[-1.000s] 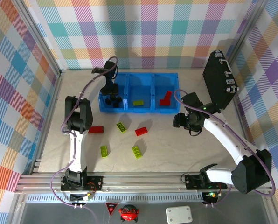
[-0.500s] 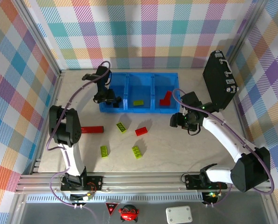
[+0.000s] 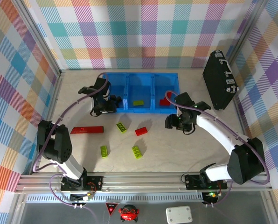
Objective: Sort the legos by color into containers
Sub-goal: Place the lego in the container, then pick up the lego from the center of the table.
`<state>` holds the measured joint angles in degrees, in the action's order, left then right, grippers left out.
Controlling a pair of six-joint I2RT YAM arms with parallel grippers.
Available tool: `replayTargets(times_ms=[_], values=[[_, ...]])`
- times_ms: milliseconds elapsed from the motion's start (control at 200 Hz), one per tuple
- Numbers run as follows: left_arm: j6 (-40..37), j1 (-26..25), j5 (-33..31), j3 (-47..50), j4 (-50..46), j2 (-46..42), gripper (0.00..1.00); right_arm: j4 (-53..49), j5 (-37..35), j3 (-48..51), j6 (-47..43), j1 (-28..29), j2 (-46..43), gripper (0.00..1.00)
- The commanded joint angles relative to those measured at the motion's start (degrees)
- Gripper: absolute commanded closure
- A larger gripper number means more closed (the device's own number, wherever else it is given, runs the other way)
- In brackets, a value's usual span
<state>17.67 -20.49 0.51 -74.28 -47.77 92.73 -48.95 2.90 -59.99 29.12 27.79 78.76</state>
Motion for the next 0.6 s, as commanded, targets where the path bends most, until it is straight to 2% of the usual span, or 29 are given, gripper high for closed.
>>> replayTargets(times_ms=[0,145,295,595], values=[[4.2,-2.7,-1.3,2.9,0.4,-2.7,0.44,0.4,1.2,-1.3,-1.0,1.1,1.2,0.32],[7.0,-5.3,-1.9,7.5,2.2,-5.2,0.44,0.4,0.4,-2.7,-1.4,3.1,3.4,0.32],[8.3,-5.8,-0.4,12.9,3.9,-8.4,0.43,0.4,-0.7,-4.9,-1.3,5.9,7.0,0.32],[6.1,-5.1,-4.2,19.0,-1.3,-16.9,0.41,-1.0,-3.2,-14.0,-1.3,13.1,17.7,0.31]])
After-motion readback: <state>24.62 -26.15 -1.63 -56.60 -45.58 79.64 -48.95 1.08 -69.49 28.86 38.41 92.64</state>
